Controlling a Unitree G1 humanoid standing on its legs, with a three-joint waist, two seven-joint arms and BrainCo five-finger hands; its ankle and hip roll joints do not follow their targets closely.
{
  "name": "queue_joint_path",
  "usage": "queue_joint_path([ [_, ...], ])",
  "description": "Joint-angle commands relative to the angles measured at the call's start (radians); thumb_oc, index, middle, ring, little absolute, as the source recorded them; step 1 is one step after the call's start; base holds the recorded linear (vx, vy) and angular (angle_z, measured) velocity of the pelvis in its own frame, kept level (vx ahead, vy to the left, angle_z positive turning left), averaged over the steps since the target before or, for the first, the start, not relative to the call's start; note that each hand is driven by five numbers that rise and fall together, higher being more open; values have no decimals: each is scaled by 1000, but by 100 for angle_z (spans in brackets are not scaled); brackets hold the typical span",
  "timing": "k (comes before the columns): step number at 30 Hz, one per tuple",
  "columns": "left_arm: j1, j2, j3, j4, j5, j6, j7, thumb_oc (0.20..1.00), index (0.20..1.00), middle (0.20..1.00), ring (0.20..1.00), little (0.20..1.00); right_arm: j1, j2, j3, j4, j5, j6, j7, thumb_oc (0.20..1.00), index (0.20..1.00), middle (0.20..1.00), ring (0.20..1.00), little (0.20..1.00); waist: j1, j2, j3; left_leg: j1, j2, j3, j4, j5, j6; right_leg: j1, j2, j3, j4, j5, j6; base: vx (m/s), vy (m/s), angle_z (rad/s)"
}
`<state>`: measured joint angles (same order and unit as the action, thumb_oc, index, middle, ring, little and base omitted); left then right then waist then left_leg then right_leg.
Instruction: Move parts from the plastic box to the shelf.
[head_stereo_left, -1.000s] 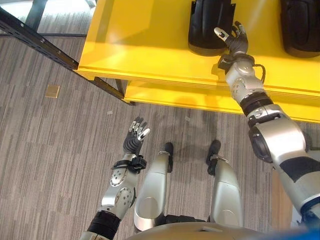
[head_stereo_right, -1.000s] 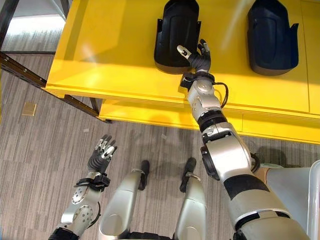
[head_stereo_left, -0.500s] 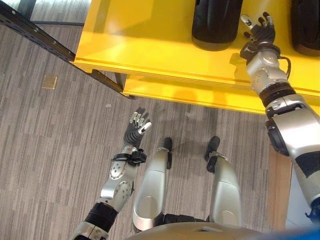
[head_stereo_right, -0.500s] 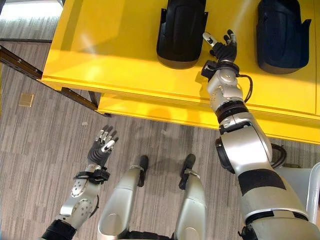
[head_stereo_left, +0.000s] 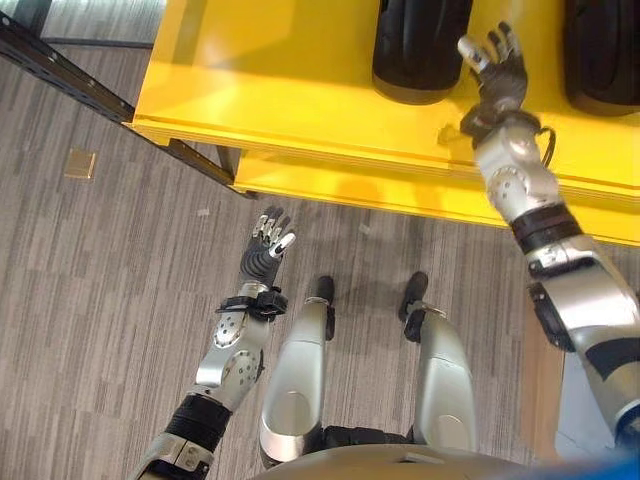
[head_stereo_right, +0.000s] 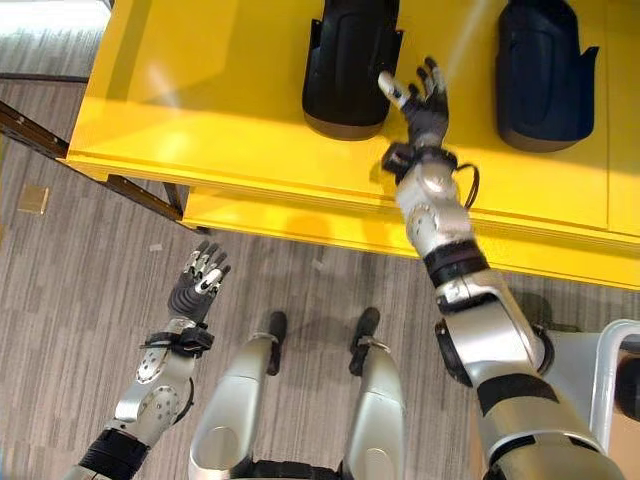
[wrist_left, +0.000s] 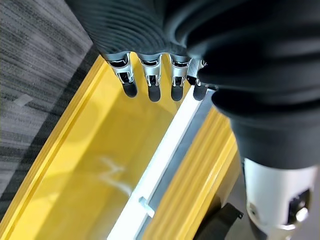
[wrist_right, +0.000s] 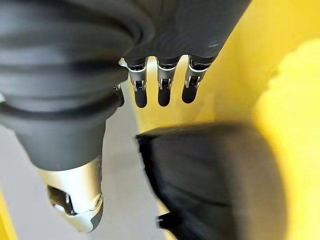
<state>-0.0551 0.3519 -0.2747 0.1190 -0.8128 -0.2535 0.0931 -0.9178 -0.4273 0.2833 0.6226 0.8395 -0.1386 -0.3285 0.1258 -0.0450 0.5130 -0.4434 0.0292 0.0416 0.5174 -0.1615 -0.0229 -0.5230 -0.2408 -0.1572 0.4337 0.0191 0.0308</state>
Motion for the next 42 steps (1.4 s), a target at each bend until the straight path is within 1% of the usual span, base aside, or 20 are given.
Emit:
queue_joint_path([
  [1,49,19,13,-125,16,-27,0,1000,1000,1000,1000,1000,-17,-39,-36,-82,-43,-59,8,1000,1000,1000,1000,1000,19,15,-13,89,82,-59,-79,-52,-109,63,-82,34,11,4,80,105,21,-1],
  [2,62,1,21,-121,27,-21,-4,1000,1000,1000,1000,1000,155,-6,-57,-202,-53,-61,38,1000,1000,1000,1000,1000,9,4,-37,148,77,-58,-140,-35,-109,135,-85,23,-56,24,83,87,21,3],
  [6,70,-7,26,-118,36,-19,-3,1000,1000,1000,1000,1000,261,14,-61,-275,-73,-60,54,1000,1000,1000,1000,1000,-3,-5,-63,181,69,-55,-191,-13,-108,175,-89,9,-110,43,86,66,31,5],
  [10,105,-28,55,-108,61,-12,-11,1000,1000,1000,1000,1000,497,81,-62,-395,-91,-53,114,1000,1000,1000,1000,1000,-27,-19,-134,275,60,-44,-316,25,-100,269,-88,-16,-237,84,97,79,52,4],
  [13,114,-30,66,-105,74,-8,-16,1000,1000,1000,1000,1000,555,92,-52,-428,-95,-44,137,1000,1000,1000,1000,1000,-31,-26,-153,308,52,-42,-346,32,-96,305,-88,-23,-278,102,104,31,37,-3],
  [15,116,-41,81,-96,91,-6,-22,1000,1000,1000,1000,1000,625,109,-49,-461,-97,-39,160,1000,1000,1000,1000,1000,-37,-37,-175,326,36,-41,-330,19,-89,339,-99,-33,-296,114,112,35,103,1],
  [20,126,-54,104,-92,118,-3,-29,1000,1000,1000,1000,1000,724,148,-37,-494,-90,-28,194,1000,1000,1000,1000,1000,-40,-54,-194,344,-5,-23,-226,-64,-58,388,-143,-16,-300,129,128,35,160,5],
  [21,112,-48,105,-65,141,2,-30,1000,1000,1000,1000,1000,778,152,-34,-509,-93,-18,215,1000,1000,1000,1000,1000,-61,-62,-211,354,-47,-8,-209,-86,-32,391,-168,16,-317,203,149,11,425,4],
  [22,90,-28,101,-41,164,4,-39,1000,1000,1000,1000,1000,823,164,-38,-510,-77,-8,241,1000,1000,1000,1000,1000,-88,-65,-223,364,-78,12,-236,-81,-14,372,-190,42,-346,313,168,-6,375,0],
  [23,90,-28,101,-40,164,4,-39,1000,1000,1000,1000,1000,823,164,-38,-510,-77,-8,241,1000,1000,1000,1000,1000,-87,-66,-224,364,-79,13,-238,-80,-13,372,-190,43,-347,314,168,-122,293,-17],
  [24,64,-6,104,-22,188,4,-35,1000,1000,1000,1000,1000,798,173,-18,-492,-82,-5,245,1000,1000,1000,1000,1000,-87,-53,-215,367,-69,55,-256,-68,-6,337,-195,-21,-344,350,181,-111,136,-35],
  [25,64,-6,104,-22,188,4,-35,1000,1000,1000,1000,1000,798,173,-18,-491,-82,-5,245,1000,1000,1000,1000,1000,-89,-56,-217,364,-72,55,-258,-65,-5,334,-198,-21,-344,351,182,-216,309,-67],
  [26,66,0,124,-28,187,1,-31,1000,1000,1000,1000,1000,785,178,1,-477,-75,1,256,1000,1000,1000,1000,1000,-80,-25,-210,383,-41,102,-307,-39,3,332,-195,-133,-274,279,178,-170,259,-99],
  [27,71,2,137,-29,184,1,-28,1000,1000,1000,1000,1000,778,178,12,-476,-75,2,255,1000,1000,1000,1000,1000,-72,-17,-211,388,-27,133,-325,-23,11,342,-196,-183,-224,239,172,-211,296,-112],
  [29,85,-1,157,-33,174,-1,-32,1000,1000,1000,1000,1000,774,178,29,-473,-67,7,270,1000,1000,1000,1000,1000,-68,-9,-225,405,-3,157,-379,5,23,359,-133,-148,-133,143,141,-107,121,-123],
  [31,103,-2,174,-45,168,1,-32,1000,1000,1000,1000,1000,757,171,41,-470,-79,10,275,1000,1000,1000,1000,1000,-56,-10,-237,420,10,190,-398,18,24,365,-75,-119,-88,92,131,-28,12,-113],
  [34,131,-14,190,-67,161,1,-32,1000,1000,1000,1000,1000,743,180,49,-467,-61,4,281,1000,1000,1000,1000,1000,-27,-25,-244,428,36,238,-387,22,9,418,-86,-156,-171,93,128,-11,-150,-99],
  [36,152,-29,196,-67,162,3,-47,1000,1000,1000,1000,1000,770,179,47,-475,-58,10,291,1000,1000,1000,1000,1000,-21,-43,-257,432,51,252,-375,22,-11,465,-60,-166,-298,74,122,80,-218,-65],
  [40,217,-67,188,-51,164,29,-88,1000,1000,1000,1000,1000,864,137,15,-515,-29,15,320,1000,1000,1000,1000,1000,-53,-29,-285,455,114,272,-388,66,-69,536,24,-168,-423,49,107,164,-329,-22],
  [42,224,-75,184,-50,165,31,-94,1000,1000,1000,1000,1000,889,123,-2,-534,-27,14,329,1000,1000,1000,1000,1000,-62,-27,-281,448,120,284,-386,92,-73,535,28,-181,-427,49,91,13,-193,-32],
])
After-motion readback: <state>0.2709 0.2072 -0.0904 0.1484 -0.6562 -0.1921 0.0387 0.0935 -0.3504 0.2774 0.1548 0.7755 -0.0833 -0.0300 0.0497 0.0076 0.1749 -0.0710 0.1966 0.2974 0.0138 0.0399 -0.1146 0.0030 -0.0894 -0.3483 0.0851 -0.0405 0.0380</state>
